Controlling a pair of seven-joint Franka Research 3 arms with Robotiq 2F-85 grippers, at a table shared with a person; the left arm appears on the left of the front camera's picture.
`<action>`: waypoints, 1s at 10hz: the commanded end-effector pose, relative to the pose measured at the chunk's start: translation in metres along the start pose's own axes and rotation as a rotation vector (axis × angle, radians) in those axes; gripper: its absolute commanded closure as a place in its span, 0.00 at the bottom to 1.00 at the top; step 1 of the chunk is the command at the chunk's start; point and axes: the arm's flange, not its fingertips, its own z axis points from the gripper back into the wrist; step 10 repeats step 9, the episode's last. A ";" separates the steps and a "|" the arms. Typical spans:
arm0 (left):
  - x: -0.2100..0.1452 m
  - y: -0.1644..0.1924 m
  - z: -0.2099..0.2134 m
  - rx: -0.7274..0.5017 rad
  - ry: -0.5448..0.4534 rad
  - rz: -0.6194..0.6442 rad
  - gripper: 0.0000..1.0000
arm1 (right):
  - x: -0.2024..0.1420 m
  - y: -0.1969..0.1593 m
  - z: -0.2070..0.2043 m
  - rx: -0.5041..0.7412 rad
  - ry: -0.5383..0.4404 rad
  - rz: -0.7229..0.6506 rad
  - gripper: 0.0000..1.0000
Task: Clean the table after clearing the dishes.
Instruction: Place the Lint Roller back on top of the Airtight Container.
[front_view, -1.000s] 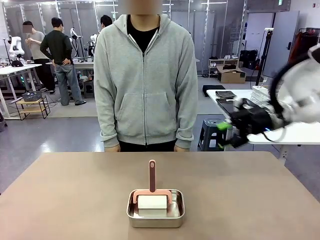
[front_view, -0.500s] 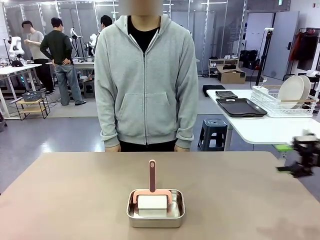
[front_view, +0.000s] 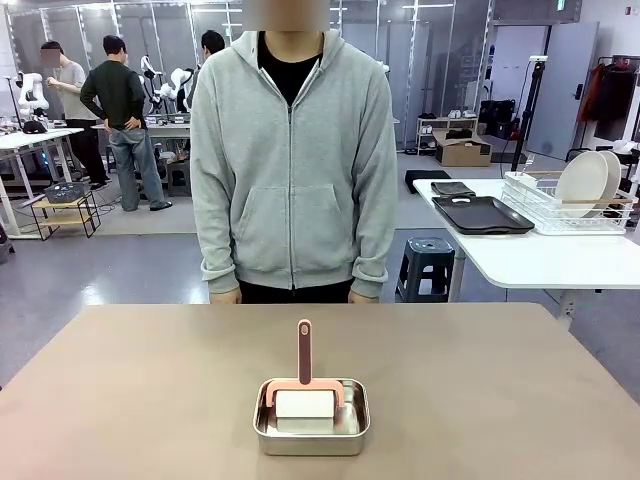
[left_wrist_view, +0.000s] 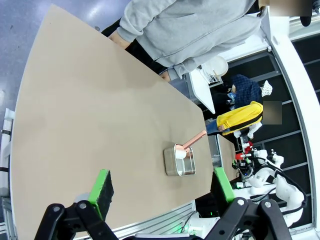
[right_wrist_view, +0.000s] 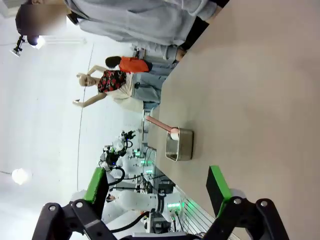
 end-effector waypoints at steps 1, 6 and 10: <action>0.002 -0.003 0.003 -0.014 0.001 0.009 0.00 | 0.006 0.009 -0.026 -0.011 0.029 0.036 0.00; 0.002 -0.003 0.003 -0.014 0.001 0.009 0.00 | 0.000 0.000 0.000 0.000 0.000 0.000 0.00; 0.002 -0.003 0.003 -0.014 0.001 0.009 0.00 | 0.000 0.000 0.000 0.000 0.000 0.000 0.00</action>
